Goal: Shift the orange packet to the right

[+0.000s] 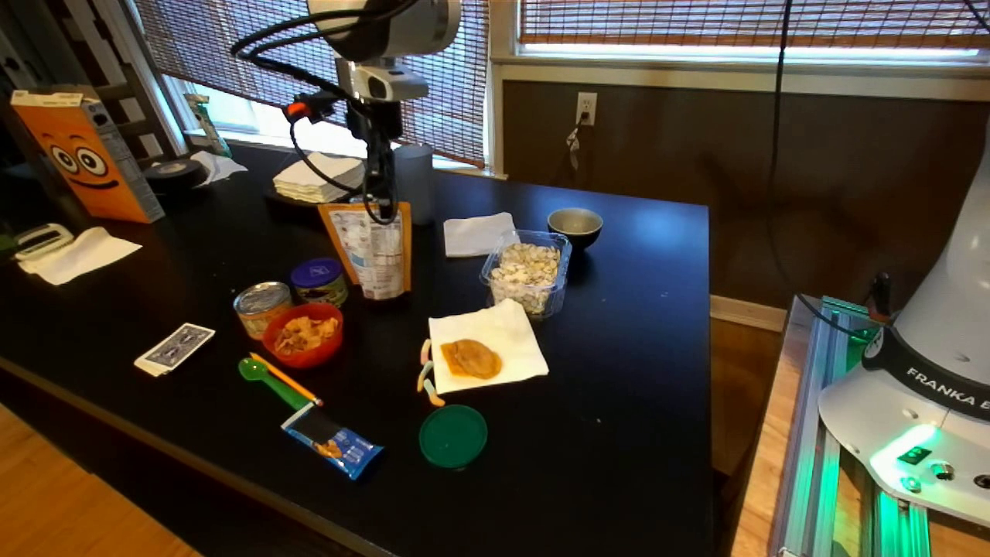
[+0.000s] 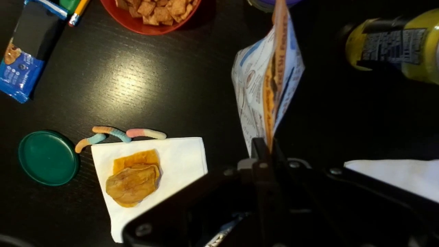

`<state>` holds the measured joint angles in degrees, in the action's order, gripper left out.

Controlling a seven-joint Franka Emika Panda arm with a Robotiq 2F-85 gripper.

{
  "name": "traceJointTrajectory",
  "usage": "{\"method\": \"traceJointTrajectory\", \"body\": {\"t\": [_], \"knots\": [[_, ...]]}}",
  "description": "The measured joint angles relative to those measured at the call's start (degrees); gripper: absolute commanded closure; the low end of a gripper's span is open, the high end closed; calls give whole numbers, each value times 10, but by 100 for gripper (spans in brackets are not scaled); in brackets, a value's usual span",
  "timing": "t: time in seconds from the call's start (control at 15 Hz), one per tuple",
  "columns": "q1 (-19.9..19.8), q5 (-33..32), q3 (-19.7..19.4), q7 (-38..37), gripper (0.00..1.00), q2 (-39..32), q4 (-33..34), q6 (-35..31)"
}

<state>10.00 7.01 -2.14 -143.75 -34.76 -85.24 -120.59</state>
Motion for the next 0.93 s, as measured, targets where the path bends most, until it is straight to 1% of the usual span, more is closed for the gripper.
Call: {"method": "traceJointTrajectory", "body": {"t": [0.13, 0.47, 0.53, 0.6, 0.67, 0.73, 0.8, 0.87, 0.93], "knots": [[2, 0, 0, -25, 99, -7, 4, -4], [8, -1, -8, -115, 99, -27, 30, -18], [8, -1, -9, -123, 99, -31, 35, -21], [20, 15, -29, -118, 99, -36, 41, -22], [41, 39, -64, -113, 99, -42, 46, -23], [46, 40, -73, -120, 99, -48, 53, -25], [55, 56, -87, -118, 99, -54, 60, -26], [78, 83, -121, -113, 99, -62, 67, -27], [84, 81, -127, -123, 99, -69, 76, -31]]}}
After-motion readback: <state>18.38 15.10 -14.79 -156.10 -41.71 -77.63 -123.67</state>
